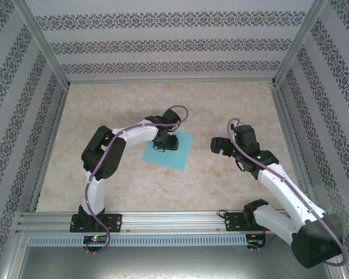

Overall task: Fold a paper plane with a square sheet of paper (fold left side to right side)
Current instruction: Move the square sheet of paper to the center of the table, then pick up the square sheet of paper from the center of the table.

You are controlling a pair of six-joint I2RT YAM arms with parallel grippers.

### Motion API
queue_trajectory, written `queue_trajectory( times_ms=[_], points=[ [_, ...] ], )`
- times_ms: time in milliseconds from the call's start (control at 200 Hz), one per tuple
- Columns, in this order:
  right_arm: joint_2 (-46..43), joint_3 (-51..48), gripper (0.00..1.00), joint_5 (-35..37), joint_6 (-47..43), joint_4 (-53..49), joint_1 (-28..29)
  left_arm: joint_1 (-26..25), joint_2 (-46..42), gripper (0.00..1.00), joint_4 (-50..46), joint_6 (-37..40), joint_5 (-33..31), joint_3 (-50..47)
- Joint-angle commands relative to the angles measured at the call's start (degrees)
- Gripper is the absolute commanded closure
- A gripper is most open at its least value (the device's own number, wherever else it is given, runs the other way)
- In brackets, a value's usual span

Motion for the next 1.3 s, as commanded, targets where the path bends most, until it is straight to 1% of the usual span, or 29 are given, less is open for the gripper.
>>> queue_trajectory(
  times_ms=[0, 40, 120, 260, 375, 455, 530, 650, 714, 874, 1004, 1199, 1299],
  points=[
    [1.57, 0.67, 0.02, -0.42, 1.63, 1.17, 0.56, -1.63, 2.60, 0.59, 1.34, -4.21, 4.56, 0.88],
    [2.53, 0.89, 0.02, -0.51, 1.99, 1.16, 0.66, -1.64, 2.05, 0.59, 1.94, -4.53, 5.30, 1.06],
    [4.97, 1.76, 0.02, -0.59, 2.69, 1.10, 0.97, -1.50, 0.08, 0.58, 1.49, -4.08, 4.63, 1.98],
    [11.18, 4.60, 0.02, -0.40, 3.38, 1.32, 2.12, -0.26, -5.38, 0.54, 1.42, -3.17, 4.14, 1.57],
    [17.75, 8.21, 0.02, -0.67, 3.01, 1.59, 3.23, 1.90, -9.86, 0.51, 0.77, -3.01, 3.42, -1.18],
    [22.15, 10.68, 0.02, -1.33, 2.95, 2.32, 3.91, 3.55, -12.48, 0.51, 1.27, -3.09, 3.61, -4.30],
    [26.49, 13.35, 0.02, -2.17, 3.42, 3.84, 4.91, 5.09, -14.13, 0.51, 3.07, -3.63, 5.20, -7.85],
    [34.83, 19.09, 0.02, -3.22, 3.55, 4.56, 7.47, 7.41, -14.66, 0.53, 8.82, -6.03, 11.15, -13.46],
    [39.52, 22.76, 0.02, -2.59, 3.51, 3.66, 8.90, 7.84, -14.33, 0.54, 10.27, -6.61, 12.32, -15.33],
    [47.69, 28.39, 0.02, 0.67, 4.40, 3.21, 11.39, 7.95, -13.62, 0.56, 10.09, -6.42, 11.39, -17.71],
    [51.89, 31.20, 0.02, 3.21, 4.30, 1.73, 12.65, 7.89, -13.59, 0.57, 9.14, -6.08, 10.20, -19.44],
    [56.05, 32.51, 0.02, 3.18, 5.40, 0.81, 13.56, 7.86, -13.55, 0.59, 8.65, -5.62, 9.38, -21.51],
    [56.93, 32.21, 0.02, 1.54, 6.11, 0.98, 14.06, 7.78, -13.40, 0.60, 9.04, -5.83, 9.31, -22.23]
  ],
)
